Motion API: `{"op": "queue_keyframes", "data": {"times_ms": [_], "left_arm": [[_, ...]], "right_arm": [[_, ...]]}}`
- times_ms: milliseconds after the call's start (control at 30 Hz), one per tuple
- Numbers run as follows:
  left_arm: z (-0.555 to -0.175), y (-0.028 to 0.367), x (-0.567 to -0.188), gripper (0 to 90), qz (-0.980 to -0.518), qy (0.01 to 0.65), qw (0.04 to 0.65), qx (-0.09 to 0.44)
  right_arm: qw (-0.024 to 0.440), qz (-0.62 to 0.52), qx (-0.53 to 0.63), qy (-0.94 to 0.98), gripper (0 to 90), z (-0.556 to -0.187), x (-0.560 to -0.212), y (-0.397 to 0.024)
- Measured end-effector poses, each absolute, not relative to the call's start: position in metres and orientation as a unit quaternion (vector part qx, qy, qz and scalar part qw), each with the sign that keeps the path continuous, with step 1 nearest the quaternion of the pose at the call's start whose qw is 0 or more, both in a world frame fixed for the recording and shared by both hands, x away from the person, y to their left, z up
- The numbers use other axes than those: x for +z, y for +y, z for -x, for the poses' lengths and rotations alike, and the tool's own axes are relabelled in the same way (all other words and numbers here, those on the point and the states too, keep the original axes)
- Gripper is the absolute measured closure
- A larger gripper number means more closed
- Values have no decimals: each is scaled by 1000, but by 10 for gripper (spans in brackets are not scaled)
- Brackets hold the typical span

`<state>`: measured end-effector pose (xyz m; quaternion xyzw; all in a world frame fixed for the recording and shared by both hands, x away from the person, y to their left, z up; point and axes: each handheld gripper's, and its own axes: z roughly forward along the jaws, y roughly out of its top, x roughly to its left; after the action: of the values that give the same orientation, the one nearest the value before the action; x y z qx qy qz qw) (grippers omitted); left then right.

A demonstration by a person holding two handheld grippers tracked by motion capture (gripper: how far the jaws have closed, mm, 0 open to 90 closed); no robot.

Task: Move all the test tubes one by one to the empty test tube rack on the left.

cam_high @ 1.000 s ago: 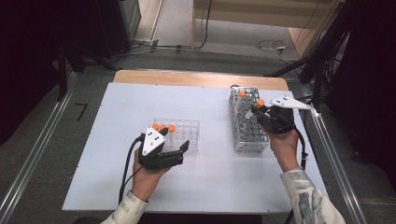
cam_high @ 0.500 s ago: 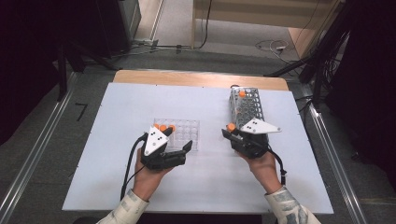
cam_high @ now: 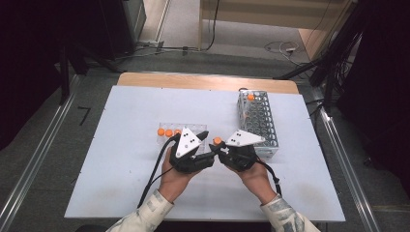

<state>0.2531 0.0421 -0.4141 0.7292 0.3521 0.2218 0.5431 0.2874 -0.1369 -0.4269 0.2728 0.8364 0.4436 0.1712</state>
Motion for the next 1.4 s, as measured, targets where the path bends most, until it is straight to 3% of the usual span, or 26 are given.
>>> {"op": "queue_keyframes", "data": {"times_ms": [367,633,800,900,1067,1400], "left_arm": [[-253,41,-417,683,-744,345,524,230],[-254,42,-416,699,-743,347,525,227],[-256,50,-411,700,-732,358,532,230],[-259,60,-404,701,-721,370,538,232],[-263,74,-393,701,-702,387,549,235],[-269,97,-383,701,-681,414,545,261]], "right_arm": [[161,-263,445,841,717,-283,-428,-128],[157,-265,446,841,706,-284,-428,-128],[145,-265,444,844,428,-284,-429,-128],[132,-277,442,843,310,-286,-431,-130],[120,-293,450,835,255,-289,-435,-135],[125,-299,451,832,259,-290,-436,-142]]}}
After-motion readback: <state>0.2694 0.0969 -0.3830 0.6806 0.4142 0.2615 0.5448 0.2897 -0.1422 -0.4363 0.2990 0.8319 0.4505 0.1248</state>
